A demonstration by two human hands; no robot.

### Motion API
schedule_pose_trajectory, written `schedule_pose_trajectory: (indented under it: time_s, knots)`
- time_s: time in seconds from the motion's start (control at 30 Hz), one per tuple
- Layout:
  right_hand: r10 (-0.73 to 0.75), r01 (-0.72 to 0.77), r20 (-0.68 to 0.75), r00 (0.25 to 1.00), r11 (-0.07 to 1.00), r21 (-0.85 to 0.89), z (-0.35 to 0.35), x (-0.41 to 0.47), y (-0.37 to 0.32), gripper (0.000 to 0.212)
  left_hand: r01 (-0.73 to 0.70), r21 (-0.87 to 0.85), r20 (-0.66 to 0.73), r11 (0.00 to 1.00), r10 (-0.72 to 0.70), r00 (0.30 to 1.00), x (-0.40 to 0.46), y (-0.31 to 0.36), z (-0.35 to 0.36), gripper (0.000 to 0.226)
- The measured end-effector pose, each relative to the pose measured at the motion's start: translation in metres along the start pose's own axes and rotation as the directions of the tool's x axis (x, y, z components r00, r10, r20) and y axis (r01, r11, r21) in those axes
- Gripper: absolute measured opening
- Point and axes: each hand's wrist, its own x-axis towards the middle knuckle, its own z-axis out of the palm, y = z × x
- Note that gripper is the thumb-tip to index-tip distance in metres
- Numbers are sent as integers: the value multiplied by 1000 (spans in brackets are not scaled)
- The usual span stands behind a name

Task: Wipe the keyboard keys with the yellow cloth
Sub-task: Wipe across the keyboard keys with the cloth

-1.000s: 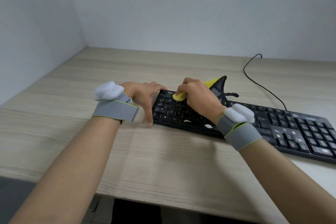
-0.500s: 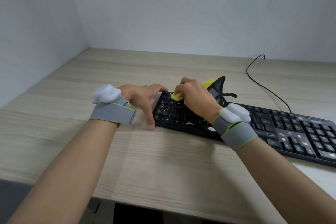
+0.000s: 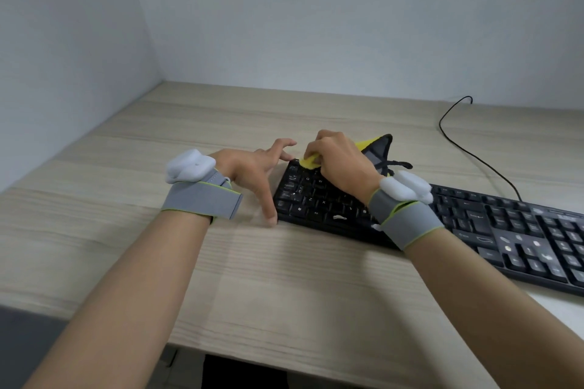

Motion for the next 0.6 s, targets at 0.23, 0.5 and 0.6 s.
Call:
schedule_pose_trajectory:
  time_s: [0.23, 0.5, 0.6]
  knots:
    - [-96, 95, 36, 995, 994, 46, 4, -5, -3, 36, 14, -18, -5, 1000, -14, 1000, 0, -2, 0, 153]
    - [-6, 6, 9, 1000, 1000, 5, 4, 11, -2, 36, 13, -26, -9, 1000, -13, 1000, -1, -1, 2, 153]
    - [-62, 61, 28, 998, 998, 33, 6, 8, -8, 37, 19, -25, -7, 999, -19, 1000, 0, -1, 0, 153]
